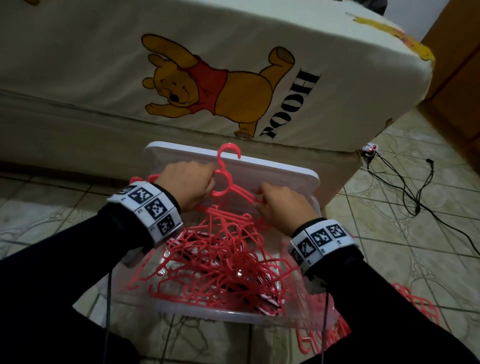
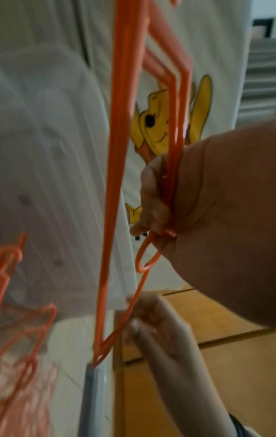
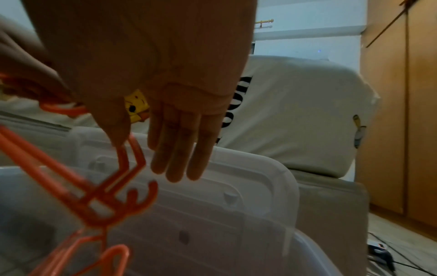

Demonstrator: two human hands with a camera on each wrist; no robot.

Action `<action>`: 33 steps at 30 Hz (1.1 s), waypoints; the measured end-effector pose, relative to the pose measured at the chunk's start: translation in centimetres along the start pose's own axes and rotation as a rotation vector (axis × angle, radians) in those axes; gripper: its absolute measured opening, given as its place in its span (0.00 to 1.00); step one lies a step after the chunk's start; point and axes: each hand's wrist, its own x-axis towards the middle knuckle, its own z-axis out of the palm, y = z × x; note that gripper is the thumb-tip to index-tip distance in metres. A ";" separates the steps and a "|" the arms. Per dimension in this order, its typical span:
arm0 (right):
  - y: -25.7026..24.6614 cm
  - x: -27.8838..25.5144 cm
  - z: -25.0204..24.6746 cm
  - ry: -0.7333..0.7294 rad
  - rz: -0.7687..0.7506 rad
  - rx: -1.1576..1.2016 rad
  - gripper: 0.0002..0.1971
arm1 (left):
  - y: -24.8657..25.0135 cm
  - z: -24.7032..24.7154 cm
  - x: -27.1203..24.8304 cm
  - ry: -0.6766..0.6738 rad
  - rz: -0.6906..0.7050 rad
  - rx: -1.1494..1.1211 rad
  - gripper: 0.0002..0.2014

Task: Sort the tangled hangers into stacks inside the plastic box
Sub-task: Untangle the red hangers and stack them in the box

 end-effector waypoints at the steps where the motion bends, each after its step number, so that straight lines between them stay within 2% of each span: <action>1: 0.5 0.0 0.1 -0.026 0.049 -0.010 0.12 | -0.3 -0.2 0.0 0.010 -0.028 -0.006 0.13; 3: 1.0 -0.2 0.5 -0.091 0.093 -0.031 0.11 | -0.9 -0.5 0.0 0.018 -0.072 0.002 0.13; 7: 0.4 -0.4 3.1 -0.175 0.075 -0.062 0.13 | -0.9 -0.5 -0.1 -0.005 -0.087 0.044 0.11; 8: 0.1 -0.4 3.8 -0.186 0.088 -0.055 0.16 | -0.9 -0.4 -0.2 -0.012 -0.087 0.048 0.11; 11: 0.2 -0.5 5.5 -0.256 0.141 -0.067 0.35 | -1.2 -0.3 -0.1 -0.003 -0.116 0.030 0.11; 12: 0.3 -0.6 5.9 -0.282 0.148 -0.088 0.38 | -1.4 -0.4 -0.1 0.003 -0.131 0.016 0.12; 16: 0.2 -1.5 7.5 -0.457 0.094 -0.175 0.25 | -1.9 -0.6 0.1 0.012 -0.158 -0.053 0.12; 18: 0.0 -1.6 7.8 -0.532 0.070 -0.177 0.25 | -1.9 -0.7 0.0 -0.010 -0.169 -0.075 0.12; 23: -0.4 -1.4 7.9 -0.496 -0.023 -0.188 0.32 | -1.6 -0.6 0.0 -0.076 -0.168 -0.089 0.08; 24: -0.6 -1.7 8.1 -0.512 -0.045 -0.179 0.31 | -1.6 -0.6 0.0 -0.082 -0.168 -0.088 0.08; 28: -1.2 -1.5 7.7 -0.569 -0.073 -0.132 0.12 | -1.5 -0.7 0.1 -0.085 -0.166 -0.081 0.09; 33: -1.1 -0.5 6.2 -0.470 -0.025 -0.125 0.12 | -1.5 -0.8 0.1 -0.090 -0.167 -0.086 0.08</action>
